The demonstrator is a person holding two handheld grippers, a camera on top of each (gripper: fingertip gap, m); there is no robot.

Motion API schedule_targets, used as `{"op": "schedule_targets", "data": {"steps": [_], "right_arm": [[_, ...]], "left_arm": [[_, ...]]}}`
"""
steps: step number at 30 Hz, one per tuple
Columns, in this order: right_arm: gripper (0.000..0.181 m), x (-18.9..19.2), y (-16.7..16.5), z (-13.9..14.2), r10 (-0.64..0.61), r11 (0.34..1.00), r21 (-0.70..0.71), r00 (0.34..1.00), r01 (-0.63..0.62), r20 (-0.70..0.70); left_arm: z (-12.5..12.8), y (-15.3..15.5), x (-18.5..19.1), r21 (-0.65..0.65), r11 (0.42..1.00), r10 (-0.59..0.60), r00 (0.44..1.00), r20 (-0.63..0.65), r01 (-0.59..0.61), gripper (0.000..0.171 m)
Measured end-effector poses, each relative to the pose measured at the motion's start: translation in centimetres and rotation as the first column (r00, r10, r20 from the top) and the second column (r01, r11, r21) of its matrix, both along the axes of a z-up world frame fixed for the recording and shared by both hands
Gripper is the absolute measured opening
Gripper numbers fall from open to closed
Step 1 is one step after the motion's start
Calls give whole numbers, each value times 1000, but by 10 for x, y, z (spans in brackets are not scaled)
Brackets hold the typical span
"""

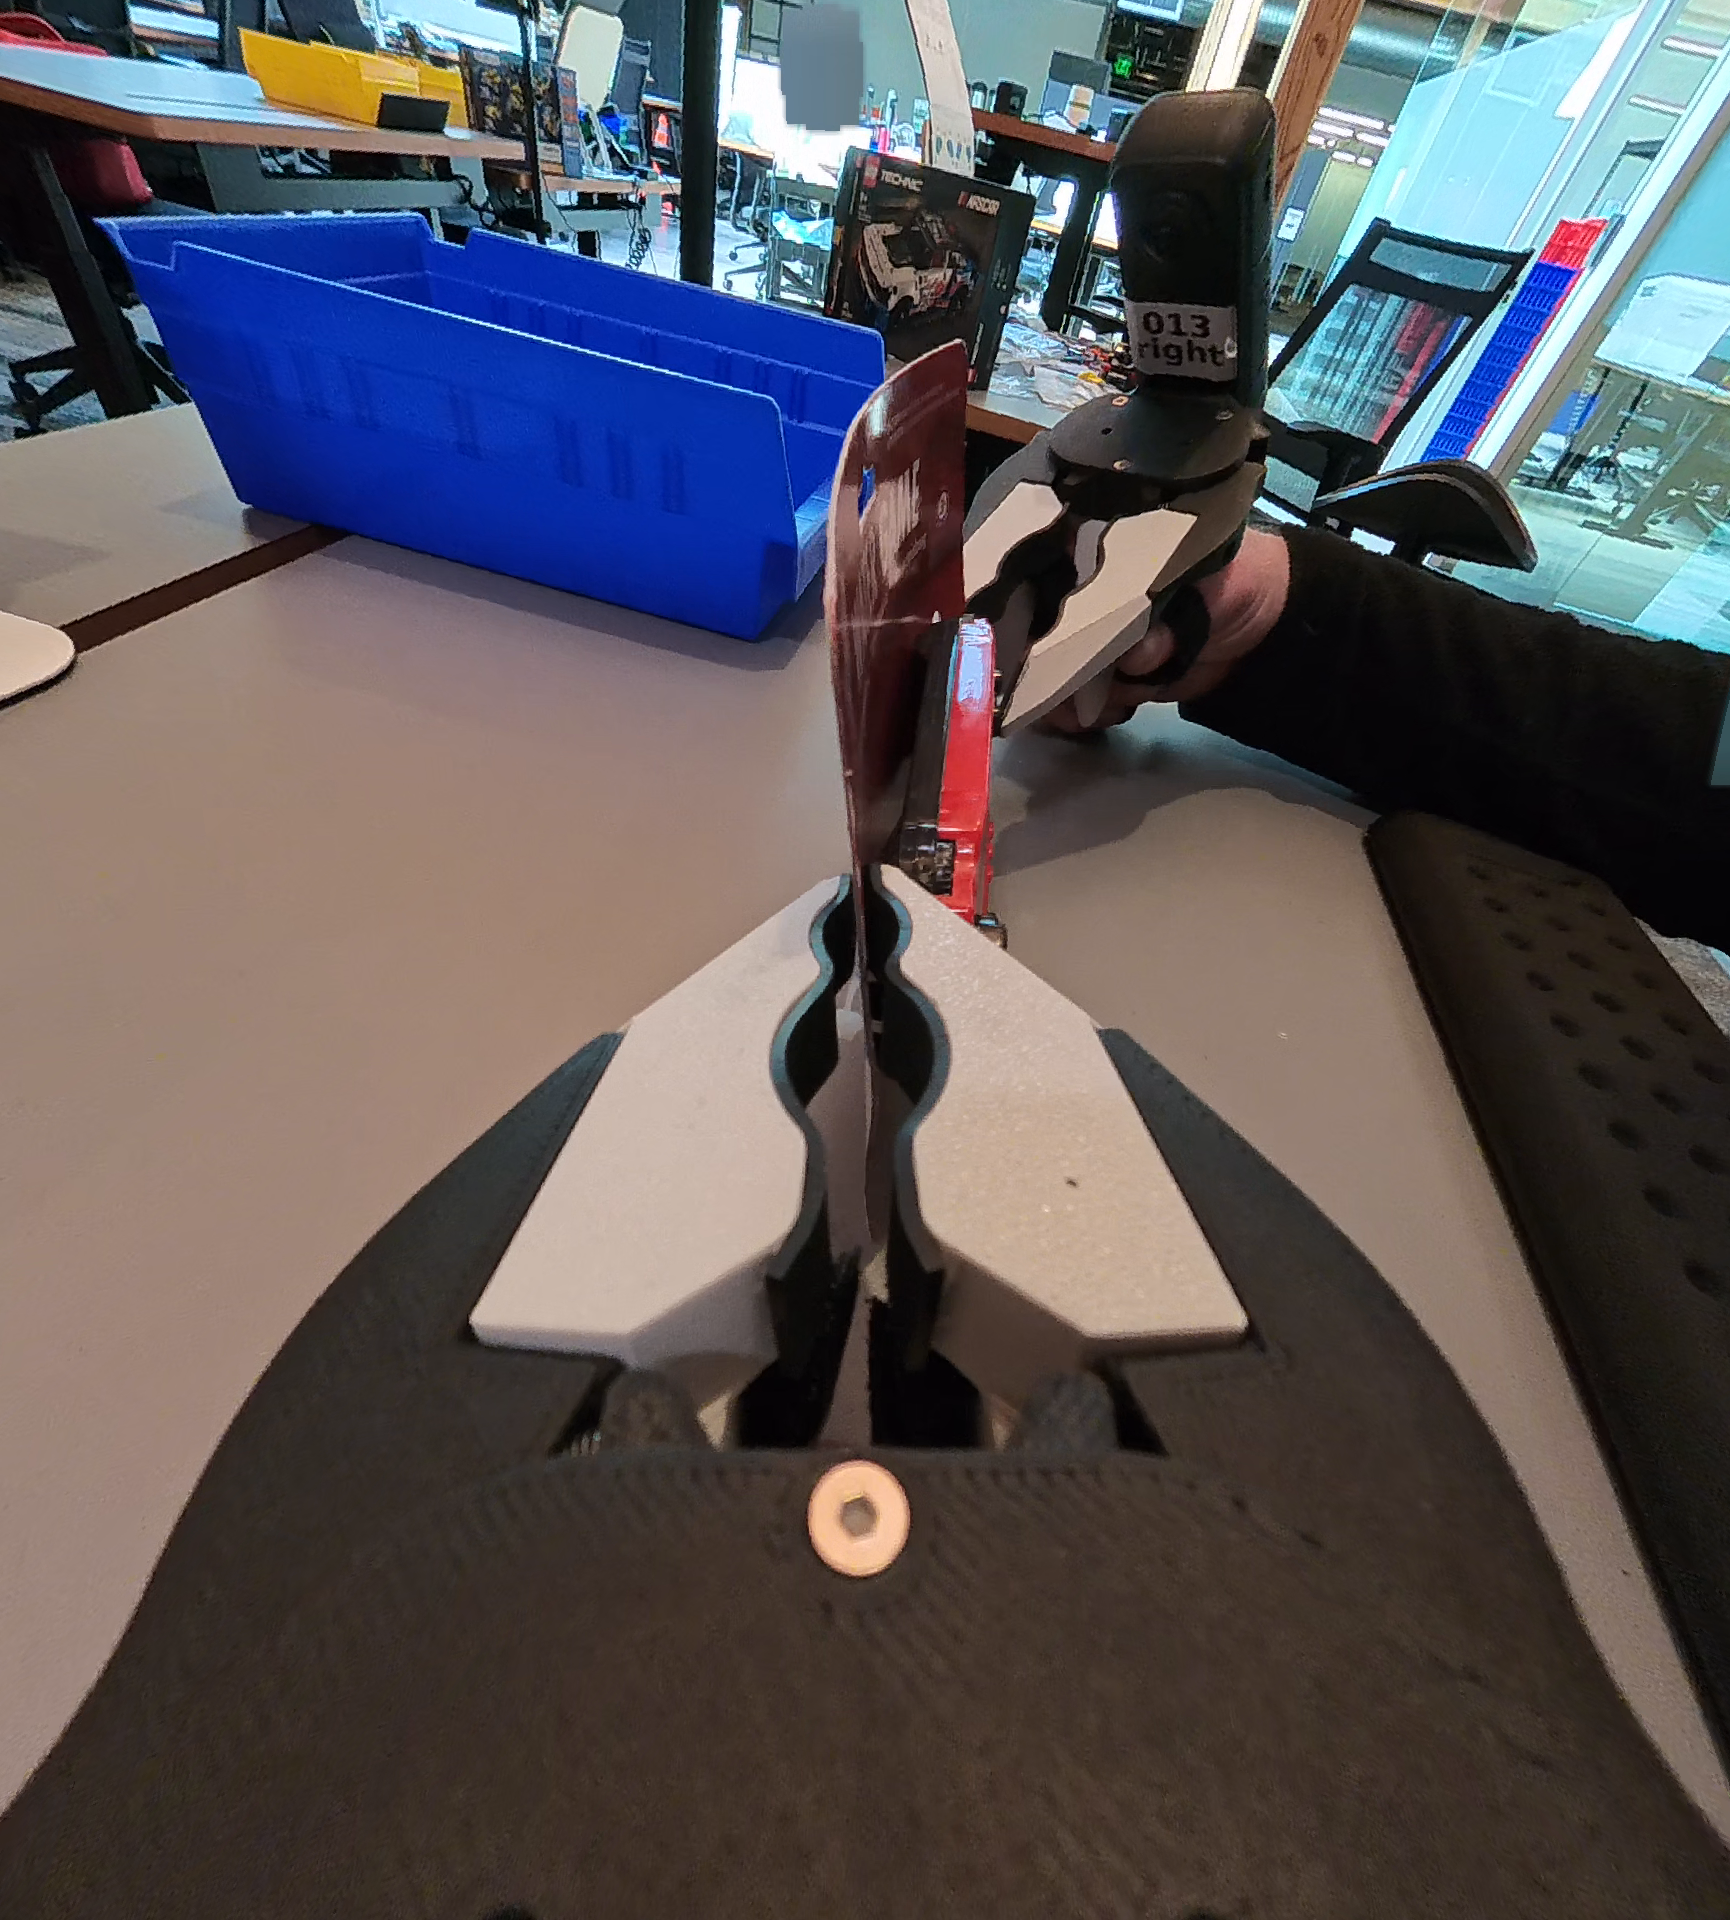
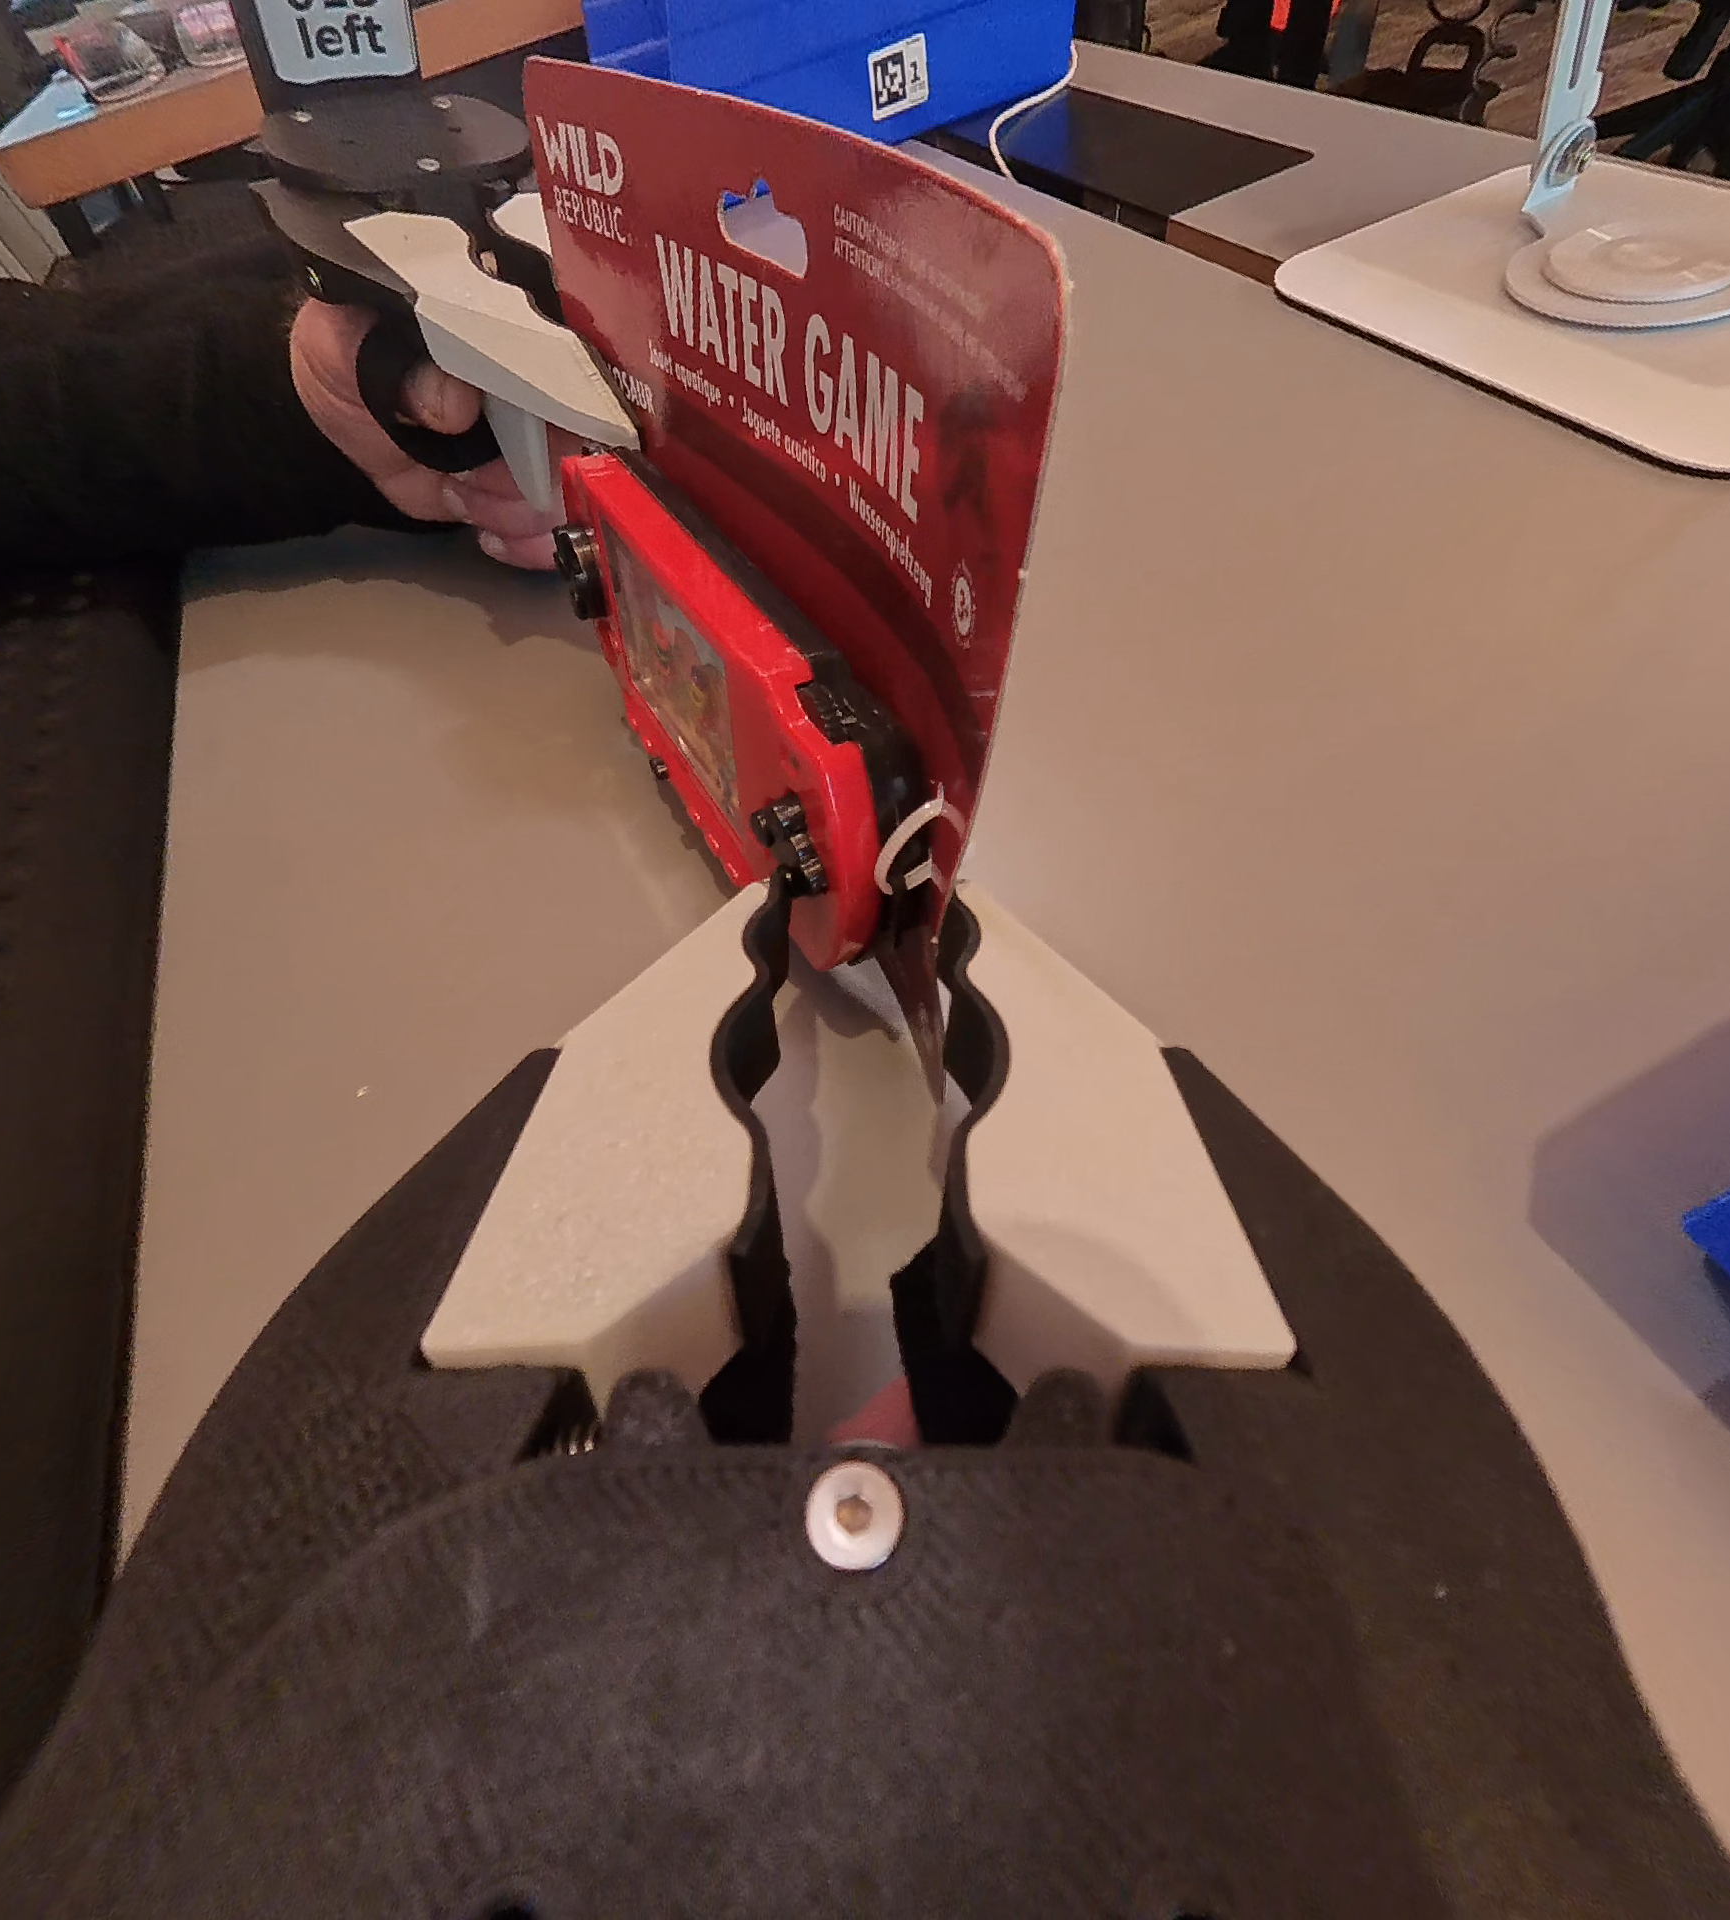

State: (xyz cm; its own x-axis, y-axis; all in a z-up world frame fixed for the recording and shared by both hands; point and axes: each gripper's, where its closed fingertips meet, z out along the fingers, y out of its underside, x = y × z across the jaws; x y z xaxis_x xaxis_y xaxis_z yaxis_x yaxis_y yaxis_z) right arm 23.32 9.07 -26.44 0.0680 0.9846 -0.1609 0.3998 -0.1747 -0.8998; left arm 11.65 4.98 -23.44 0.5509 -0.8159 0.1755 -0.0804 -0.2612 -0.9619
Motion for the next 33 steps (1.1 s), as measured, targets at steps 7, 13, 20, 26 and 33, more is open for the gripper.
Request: {"op": "schedule_targets", "data": {"steps": [7, 13, 20, 26, 33], "right_arm": [[25, 0, 0, 0, 2, 1000, 6, 1000, -2, 2], [36, 1, 2, -2, -11, 1000, 10, 1000, 11, 9], [37, 1, 2, -2, -11, 1000, 9, 1000, 11, 8], [38, 2, 1, -2, -11, 1000, 7, 1000, 11, 5], [38, 2, 1, 0, -7, 1000, 6, 1000, 7, -5]], "left_arm": [[0, 0, 0, -2, 1000, 1, 1000, 1, -1, 0], [0, -1, 2, 3, 1000, -8, 1000, 1, 8, 0], [0, -1, 2, 3, 1000, -5, 1000, 0, 5, 0], [0, -1, 3, 2, 1000, -6, 1000, 0, 6, 0], [0, -1, 4, 2, 1000, -7, 1000, -1, 7, 0]]}}
